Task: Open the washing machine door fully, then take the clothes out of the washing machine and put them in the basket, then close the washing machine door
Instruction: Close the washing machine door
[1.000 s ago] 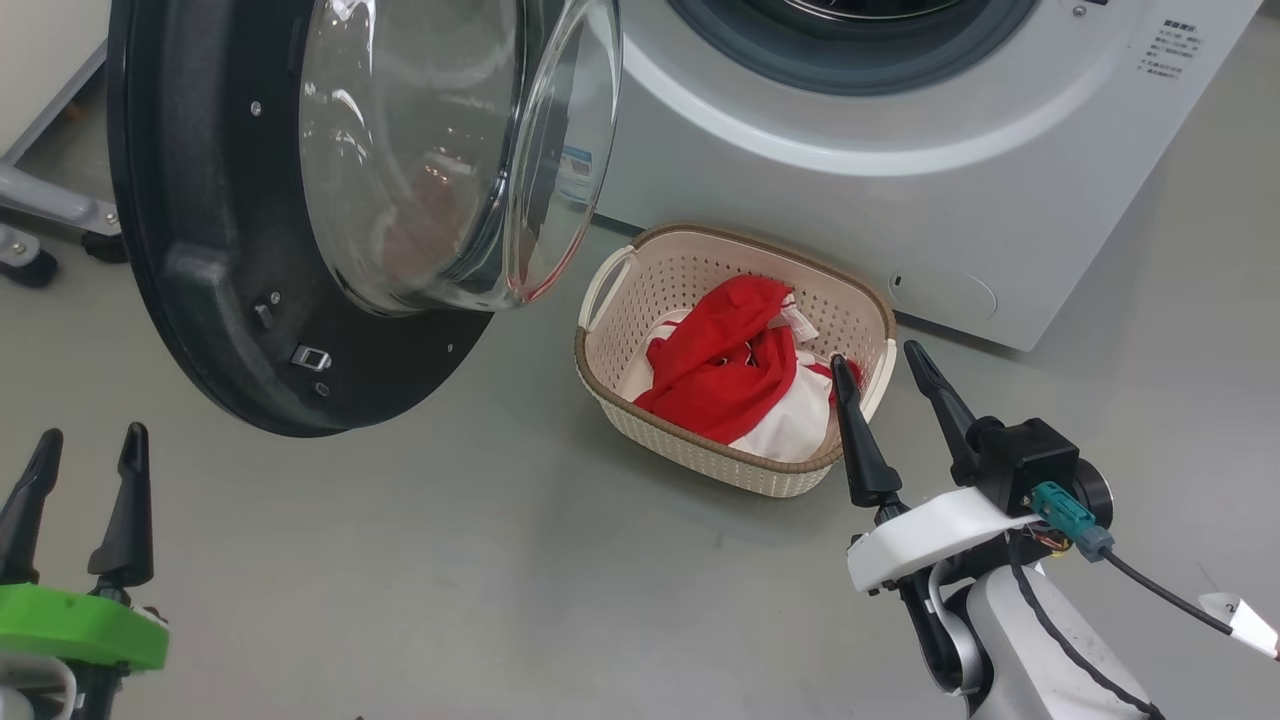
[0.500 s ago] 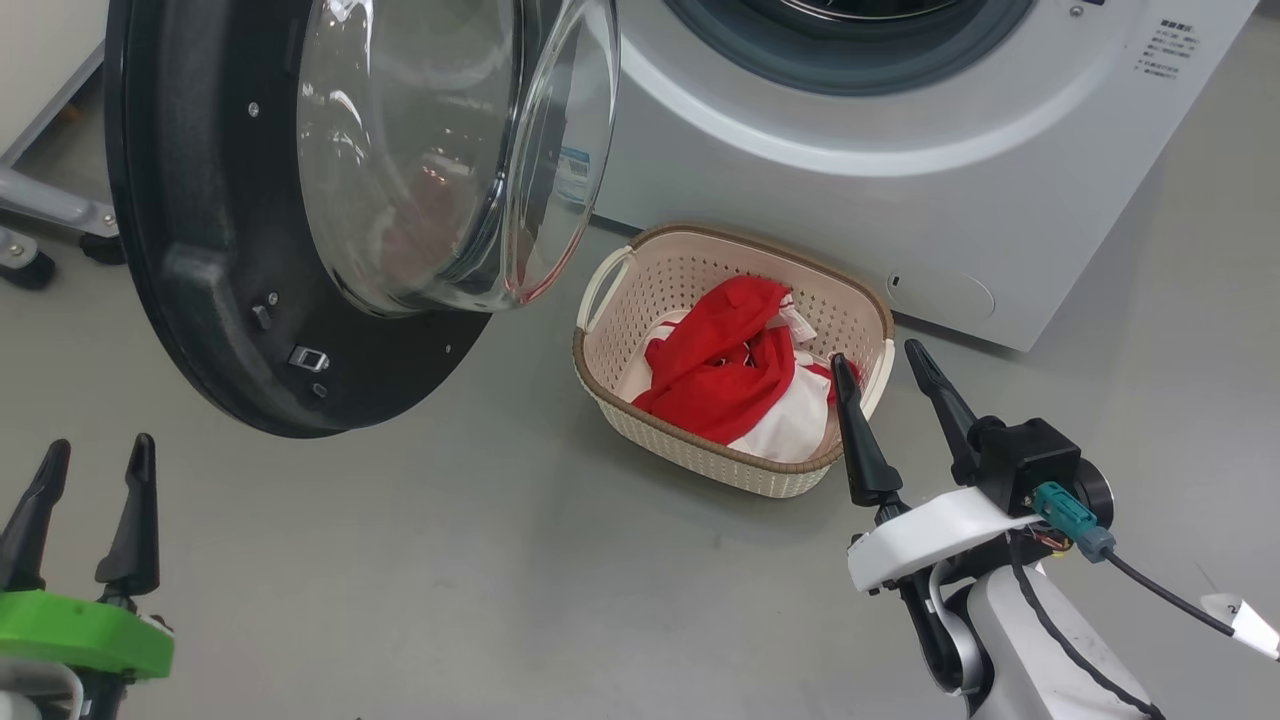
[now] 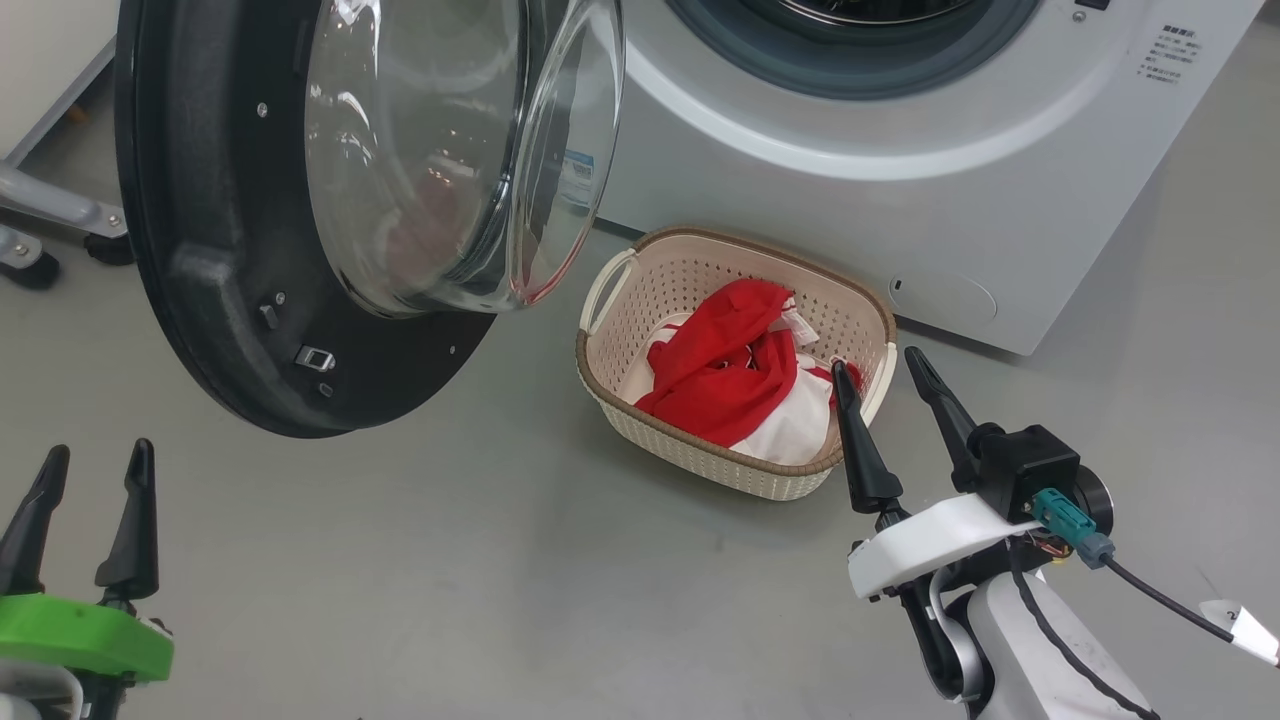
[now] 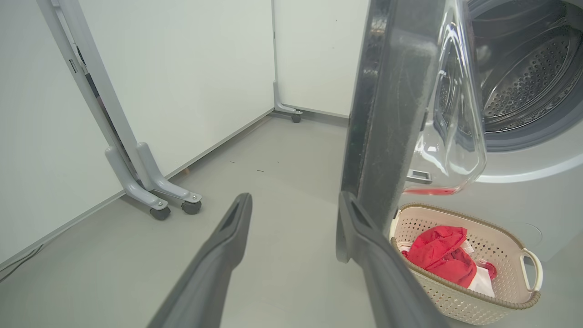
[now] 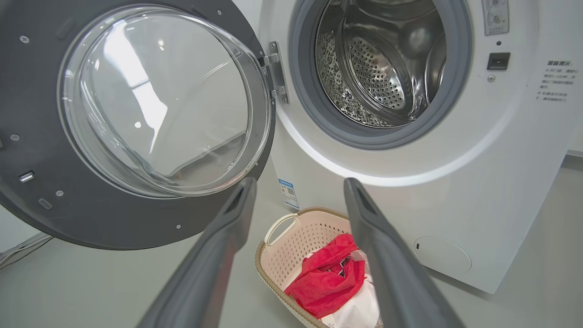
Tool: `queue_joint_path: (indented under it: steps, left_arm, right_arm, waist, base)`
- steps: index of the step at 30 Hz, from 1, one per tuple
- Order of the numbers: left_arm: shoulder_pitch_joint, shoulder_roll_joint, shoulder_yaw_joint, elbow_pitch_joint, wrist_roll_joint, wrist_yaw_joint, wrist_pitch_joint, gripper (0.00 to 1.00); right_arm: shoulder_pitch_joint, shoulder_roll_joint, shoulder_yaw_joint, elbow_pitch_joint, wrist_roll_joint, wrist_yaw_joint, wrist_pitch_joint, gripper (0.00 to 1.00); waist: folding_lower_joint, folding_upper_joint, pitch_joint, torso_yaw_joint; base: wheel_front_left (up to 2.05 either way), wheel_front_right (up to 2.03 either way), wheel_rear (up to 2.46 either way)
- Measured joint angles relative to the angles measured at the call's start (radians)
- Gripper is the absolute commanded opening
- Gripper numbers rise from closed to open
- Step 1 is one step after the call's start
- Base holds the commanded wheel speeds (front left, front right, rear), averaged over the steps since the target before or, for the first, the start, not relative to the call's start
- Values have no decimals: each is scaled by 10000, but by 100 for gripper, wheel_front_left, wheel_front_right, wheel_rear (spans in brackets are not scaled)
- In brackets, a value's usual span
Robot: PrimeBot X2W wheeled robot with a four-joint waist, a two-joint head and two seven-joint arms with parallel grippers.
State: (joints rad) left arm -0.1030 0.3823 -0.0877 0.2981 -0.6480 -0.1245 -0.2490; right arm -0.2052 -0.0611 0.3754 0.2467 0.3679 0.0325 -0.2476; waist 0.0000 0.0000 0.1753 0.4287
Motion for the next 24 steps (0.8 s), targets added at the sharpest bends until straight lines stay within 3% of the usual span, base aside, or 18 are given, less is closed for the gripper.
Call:
queue_joint_path:
  steps: [14, 15, 16, 17, 24]
  left_arm:
    - [-14, -19, 98, -4, 25, 0, -2, 100]
    - [-14, -29, 96, -2, 25, 0, -2, 78]
    - [-14, -42, 92, -2, 25, 0, -2, 34]
    - [-14, -44, 71, -4, 25, 0, 0, 0]
    - [-14, -31, -69, -21, 27, -10, -2, 0]
  right_arm:
    - [56, 2, 2, 0, 0, 2, 0, 100]
    - [58, 2, 2, 2, -2, 2, 0, 100]
    - [59, 2, 4, 2, -2, 2, 0, 100]
    - [62, 2, 6, 2, 0, 2, 0, 100]
    - [84, 2, 12, 10, -2, 4, 0, 100]
  waist:
    - [0, 0, -6, 21]
    - [0, 0, -13, 23]
    - [0, 0, -21, 24]
    - [0, 0, -30, 26]
    - [0, 0, -97, 35]
  base:
    - [0, 0, 0]
    - [0, 0, 0]
    - [0, 0, 0]
    - [0, 0, 0]
    - [0, 0, 0]
